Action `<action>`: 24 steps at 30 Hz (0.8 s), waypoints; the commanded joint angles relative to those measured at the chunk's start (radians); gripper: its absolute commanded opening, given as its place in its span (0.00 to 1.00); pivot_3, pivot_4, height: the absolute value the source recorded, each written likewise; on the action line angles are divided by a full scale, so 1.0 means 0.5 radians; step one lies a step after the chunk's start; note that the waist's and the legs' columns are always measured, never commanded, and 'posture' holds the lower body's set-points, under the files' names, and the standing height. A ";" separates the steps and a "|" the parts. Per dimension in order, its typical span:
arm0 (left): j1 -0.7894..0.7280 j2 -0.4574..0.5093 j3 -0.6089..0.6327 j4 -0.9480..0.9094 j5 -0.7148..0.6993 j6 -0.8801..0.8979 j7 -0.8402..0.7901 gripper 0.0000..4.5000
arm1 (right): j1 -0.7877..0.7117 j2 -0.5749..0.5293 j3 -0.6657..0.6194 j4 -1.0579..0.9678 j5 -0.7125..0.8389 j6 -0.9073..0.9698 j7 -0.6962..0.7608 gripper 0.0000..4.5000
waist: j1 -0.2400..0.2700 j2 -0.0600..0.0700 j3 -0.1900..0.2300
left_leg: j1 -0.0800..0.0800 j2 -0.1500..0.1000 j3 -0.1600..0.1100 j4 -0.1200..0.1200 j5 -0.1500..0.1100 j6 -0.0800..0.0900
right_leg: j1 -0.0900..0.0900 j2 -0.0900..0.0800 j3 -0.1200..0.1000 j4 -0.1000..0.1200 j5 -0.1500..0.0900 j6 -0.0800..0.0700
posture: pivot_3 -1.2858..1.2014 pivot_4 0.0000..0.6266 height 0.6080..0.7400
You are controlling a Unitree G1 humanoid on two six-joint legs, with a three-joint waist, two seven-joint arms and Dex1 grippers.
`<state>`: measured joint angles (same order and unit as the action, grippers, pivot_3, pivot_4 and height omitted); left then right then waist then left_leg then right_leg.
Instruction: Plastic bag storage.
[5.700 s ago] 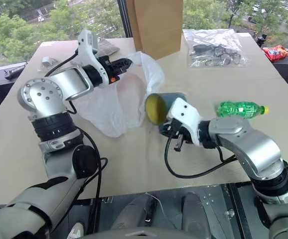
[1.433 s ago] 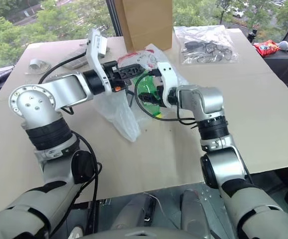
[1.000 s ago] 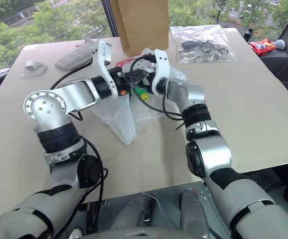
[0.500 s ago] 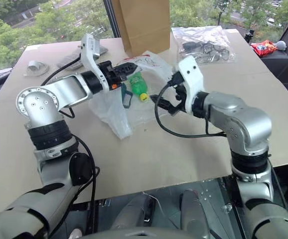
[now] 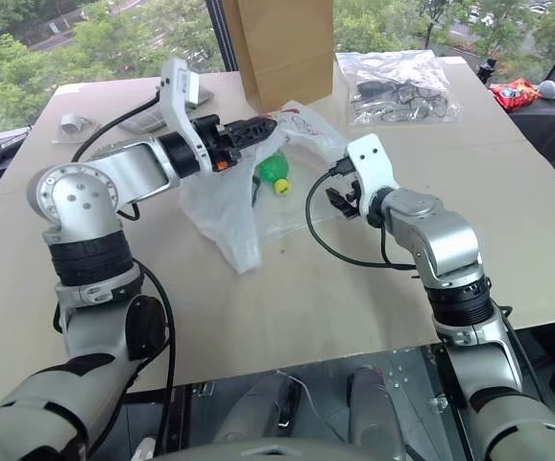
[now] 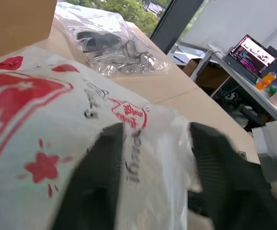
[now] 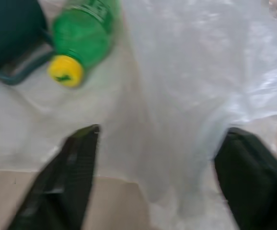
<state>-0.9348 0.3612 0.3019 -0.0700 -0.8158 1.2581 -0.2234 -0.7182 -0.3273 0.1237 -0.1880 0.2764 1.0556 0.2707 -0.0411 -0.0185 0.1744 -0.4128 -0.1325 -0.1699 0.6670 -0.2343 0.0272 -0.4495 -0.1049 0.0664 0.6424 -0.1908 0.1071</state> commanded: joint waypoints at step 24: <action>1.638 0.930 0.456 -1.051 -0.965 0.125 -0.745 0.99 | -0.090 -0.031 -0.375 -0.269 0.382 0.168 0.165 0.00 | 0.054 0.004 0.002 | 0.031 0.006 0.009 -0.031 -0.004 0.006 | 0.016 0.000 0.007 -0.004 -0.001 -0.001 | 0.52 0.24 1.00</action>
<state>-0.1204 0.8371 0.5539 -0.5639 -1.3173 1.3682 -0.6196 -0.7361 -0.3399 -0.0463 -0.2795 0.4518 1.1365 0.3455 -0.0140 -0.0165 0.1757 -0.3954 -0.1293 -0.1659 0.6515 -0.2367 0.0308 -0.4396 -0.1044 0.0697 0.6397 -0.1912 0.1064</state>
